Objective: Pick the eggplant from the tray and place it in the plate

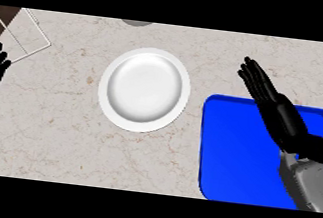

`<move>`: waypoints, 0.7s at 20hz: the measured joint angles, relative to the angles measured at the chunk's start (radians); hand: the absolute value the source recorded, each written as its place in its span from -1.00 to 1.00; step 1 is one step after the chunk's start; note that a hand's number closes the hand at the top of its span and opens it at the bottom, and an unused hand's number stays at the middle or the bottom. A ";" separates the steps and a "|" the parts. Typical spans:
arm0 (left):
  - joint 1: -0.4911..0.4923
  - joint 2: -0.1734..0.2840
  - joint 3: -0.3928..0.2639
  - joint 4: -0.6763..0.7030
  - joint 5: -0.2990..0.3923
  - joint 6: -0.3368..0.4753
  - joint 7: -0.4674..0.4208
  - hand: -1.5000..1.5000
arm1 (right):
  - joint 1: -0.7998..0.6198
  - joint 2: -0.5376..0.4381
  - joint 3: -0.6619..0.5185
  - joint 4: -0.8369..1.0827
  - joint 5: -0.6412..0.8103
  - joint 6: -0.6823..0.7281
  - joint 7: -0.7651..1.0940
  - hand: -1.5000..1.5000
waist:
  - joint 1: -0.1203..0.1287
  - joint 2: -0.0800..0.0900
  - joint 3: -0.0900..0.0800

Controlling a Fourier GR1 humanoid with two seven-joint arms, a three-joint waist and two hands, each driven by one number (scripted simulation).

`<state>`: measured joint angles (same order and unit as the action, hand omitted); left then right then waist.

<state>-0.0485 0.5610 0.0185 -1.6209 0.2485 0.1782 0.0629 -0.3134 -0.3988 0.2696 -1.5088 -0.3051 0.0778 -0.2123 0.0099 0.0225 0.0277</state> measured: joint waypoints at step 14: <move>-0.134 -0.045 -0.066 -0.031 0.010 -0.057 -0.002 0.00 | 0.107 0.068 -0.313 0.169 -0.270 -0.125 0.019 -1.00 | -0.040 -0.017 -0.026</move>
<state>-0.1828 0.5164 -0.0474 -1.6517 0.2583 0.1214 0.0607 -0.2059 -0.3304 -0.0431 -1.3403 -0.5747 -0.0473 -0.1936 -0.0303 0.0051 0.0013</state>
